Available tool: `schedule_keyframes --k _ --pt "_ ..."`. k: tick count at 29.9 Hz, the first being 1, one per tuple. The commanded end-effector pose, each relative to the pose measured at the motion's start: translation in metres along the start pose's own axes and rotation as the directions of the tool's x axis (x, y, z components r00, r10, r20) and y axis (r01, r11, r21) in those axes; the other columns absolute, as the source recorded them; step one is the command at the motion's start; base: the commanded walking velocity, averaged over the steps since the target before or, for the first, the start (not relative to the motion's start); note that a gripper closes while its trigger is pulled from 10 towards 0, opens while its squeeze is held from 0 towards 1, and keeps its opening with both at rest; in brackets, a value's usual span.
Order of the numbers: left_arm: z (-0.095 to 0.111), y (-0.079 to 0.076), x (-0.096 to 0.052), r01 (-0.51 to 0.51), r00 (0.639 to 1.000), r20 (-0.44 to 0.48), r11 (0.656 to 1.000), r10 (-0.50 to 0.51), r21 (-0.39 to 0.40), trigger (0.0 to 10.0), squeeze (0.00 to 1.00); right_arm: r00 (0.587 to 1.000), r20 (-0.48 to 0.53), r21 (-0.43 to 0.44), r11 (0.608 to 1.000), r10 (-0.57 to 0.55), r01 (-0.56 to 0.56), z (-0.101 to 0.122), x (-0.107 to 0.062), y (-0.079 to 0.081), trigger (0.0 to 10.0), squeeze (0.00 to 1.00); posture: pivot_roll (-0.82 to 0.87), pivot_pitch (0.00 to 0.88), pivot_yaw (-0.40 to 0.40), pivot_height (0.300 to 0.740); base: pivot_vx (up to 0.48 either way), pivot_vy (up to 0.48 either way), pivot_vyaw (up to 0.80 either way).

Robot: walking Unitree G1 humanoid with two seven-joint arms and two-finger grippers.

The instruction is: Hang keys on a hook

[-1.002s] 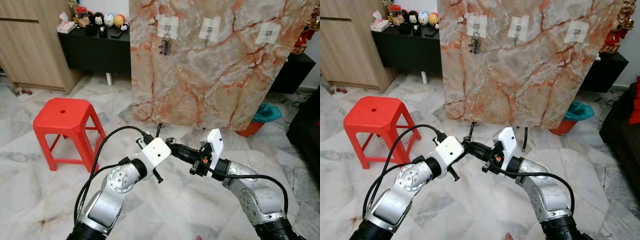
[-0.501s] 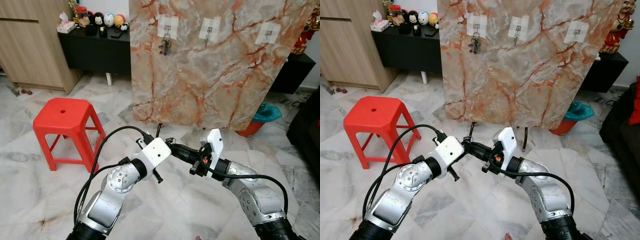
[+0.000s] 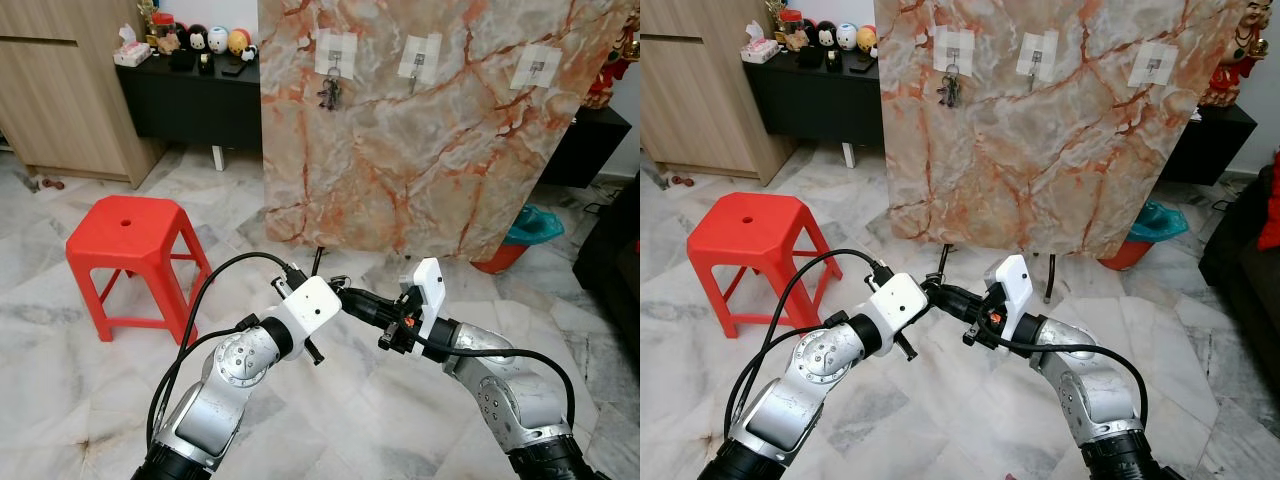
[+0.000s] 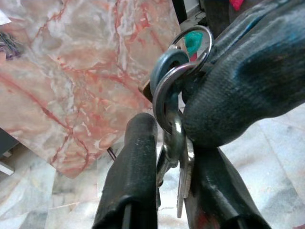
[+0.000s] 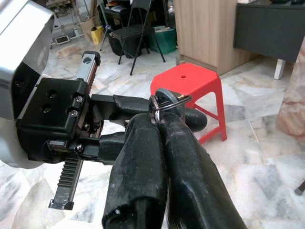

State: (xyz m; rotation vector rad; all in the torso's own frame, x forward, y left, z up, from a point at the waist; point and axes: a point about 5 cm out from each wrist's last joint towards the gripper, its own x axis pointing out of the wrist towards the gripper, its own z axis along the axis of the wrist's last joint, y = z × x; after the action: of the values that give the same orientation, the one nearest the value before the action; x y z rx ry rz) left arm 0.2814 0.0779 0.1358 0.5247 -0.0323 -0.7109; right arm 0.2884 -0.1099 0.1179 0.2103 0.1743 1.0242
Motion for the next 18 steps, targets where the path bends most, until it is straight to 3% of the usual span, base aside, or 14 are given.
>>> schedule_keyframes --k 1,9,14,15,16,18 --pt "0.003 -0.001 0.003 0.002 1.0 0.013 1.0 -0.003 0.02 10.0 1.0 1.0 0.013 -0.007 1.0 -0.004 0.004 0.005 -0.002 -0.001 0.0 0.0 0.04 0.0 -0.104 0.74 0.0 0.0 0.0" --pt "0.0 -0.005 0.001 0.029 1.0 -0.002 0.999 -0.029 0.04 10.0 1.0 1.0 0.006 -0.01 1.0 0.002 -0.002 0.005 -0.002 -0.001 0.0 0.0 0.04 0.0 -0.105 0.74 0.0 0.0 0.0" --pt "-0.012 -0.009 -0.003 0.091 0.994 -0.066 0.985 -0.082 0.146 10.0 1.0 1.0 -0.017 -0.015 1.0 0.005 -0.006 0.004 -0.002 -0.002 0.0 0.0 0.04 0.0 -0.106 0.74 0.0 0.0 0.0" --pt "-0.023 -0.014 -0.008 0.172 0.981 -0.129 0.96 -0.146 0.223 10.0 0.35 0.999 -0.044 -0.027 1.0 0.013 -0.015 0.003 -0.002 -0.003 0.0 0.0 0.04 0.0 -0.107 0.74 0.0 0.0 0.0" --pt "-0.027 -0.016 -0.01 0.2 0.974 -0.153 0.951 -0.167 0.237 10.0 0.0 0.998 -0.053 -0.032 0.999 0.016 -0.018 0.003 -0.002 -0.003 0.0 0.0 0.04 0.0 -0.108 0.74 0.0 0.0 0.0" --pt "-0.034 -0.018 -0.014 0.226 0.966 -0.181 0.944 -0.185 0.241 10.0 0.0 0.997 -0.079 -0.042 0.999 0.01 -0.013 0.003 -0.002 -0.006 0.0 0.0 0.04 0.0 -0.108 0.74 0.0 0.0 0.0"
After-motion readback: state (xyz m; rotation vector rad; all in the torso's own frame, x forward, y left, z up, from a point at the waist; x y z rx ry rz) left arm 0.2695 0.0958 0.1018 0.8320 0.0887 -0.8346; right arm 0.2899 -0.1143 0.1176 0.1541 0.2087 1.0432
